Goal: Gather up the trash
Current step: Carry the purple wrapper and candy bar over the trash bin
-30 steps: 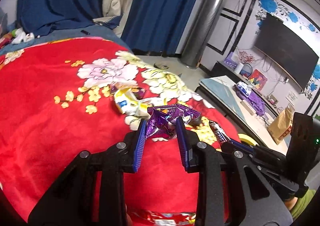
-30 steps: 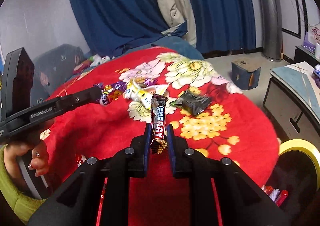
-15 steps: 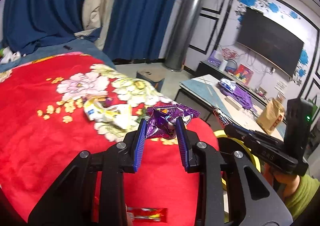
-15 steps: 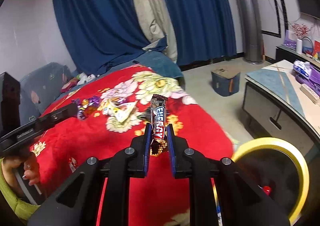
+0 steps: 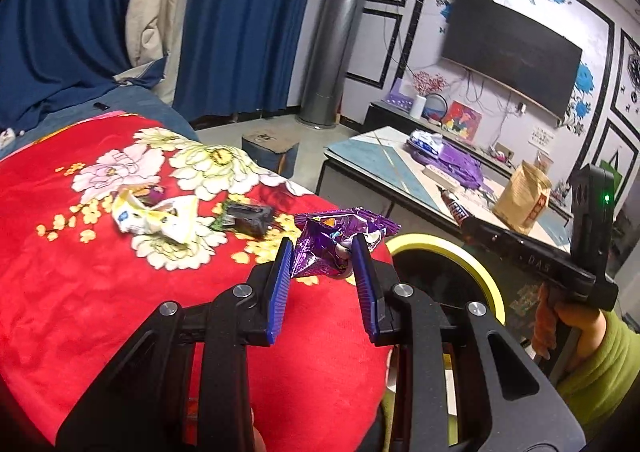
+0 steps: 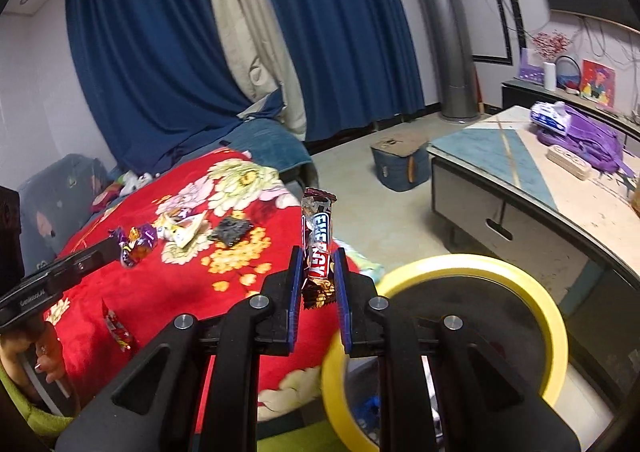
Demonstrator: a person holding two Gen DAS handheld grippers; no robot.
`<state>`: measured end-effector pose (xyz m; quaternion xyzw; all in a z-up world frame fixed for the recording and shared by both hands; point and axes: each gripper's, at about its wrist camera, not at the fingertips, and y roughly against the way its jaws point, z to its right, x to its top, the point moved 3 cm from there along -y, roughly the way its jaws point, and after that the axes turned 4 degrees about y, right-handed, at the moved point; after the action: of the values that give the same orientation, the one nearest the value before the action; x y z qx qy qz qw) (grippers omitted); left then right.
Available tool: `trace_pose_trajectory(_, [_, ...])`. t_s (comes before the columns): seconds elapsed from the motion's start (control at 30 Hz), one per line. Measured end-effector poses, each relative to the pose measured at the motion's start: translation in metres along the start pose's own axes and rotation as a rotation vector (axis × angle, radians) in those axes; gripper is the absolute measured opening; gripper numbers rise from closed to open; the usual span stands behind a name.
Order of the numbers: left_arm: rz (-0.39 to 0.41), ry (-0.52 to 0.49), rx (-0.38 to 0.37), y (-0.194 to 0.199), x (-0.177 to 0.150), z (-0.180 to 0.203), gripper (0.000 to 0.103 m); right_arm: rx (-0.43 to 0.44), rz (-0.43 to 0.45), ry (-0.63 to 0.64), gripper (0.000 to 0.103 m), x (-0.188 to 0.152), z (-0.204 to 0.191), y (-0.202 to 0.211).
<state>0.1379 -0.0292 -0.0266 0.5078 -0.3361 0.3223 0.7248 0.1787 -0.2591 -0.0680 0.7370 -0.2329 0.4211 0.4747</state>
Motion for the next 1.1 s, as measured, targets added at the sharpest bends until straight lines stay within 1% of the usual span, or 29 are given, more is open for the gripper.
trace_pose_trajectory(0.3, [-0.034,-0.079,-0.045,-0.018,-0.009,0.042,0.023,-0.059,-0.014,-0.051,0.015,-0.021,0.038,0.013])
trace_pose_trajectory(0.43, [-0.067,-0.113,-0.068,-0.032,-0.017,0.061,0.023,-0.086,-0.021,-0.073,0.015,-0.029,0.053,0.016])
trace_pose_trajectory(0.7, [-0.124,-0.172,-0.080,-0.062,-0.027,0.088,0.024,-0.129,-0.031,-0.116,0.015,-0.042,0.079,0.018])
trace_pose_trajectory(1.1, [-0.204,-0.279,-0.100,-0.105,-0.046,0.130,0.025,-0.176,-0.075,-0.252,0.015,-0.068,0.130,0.021])
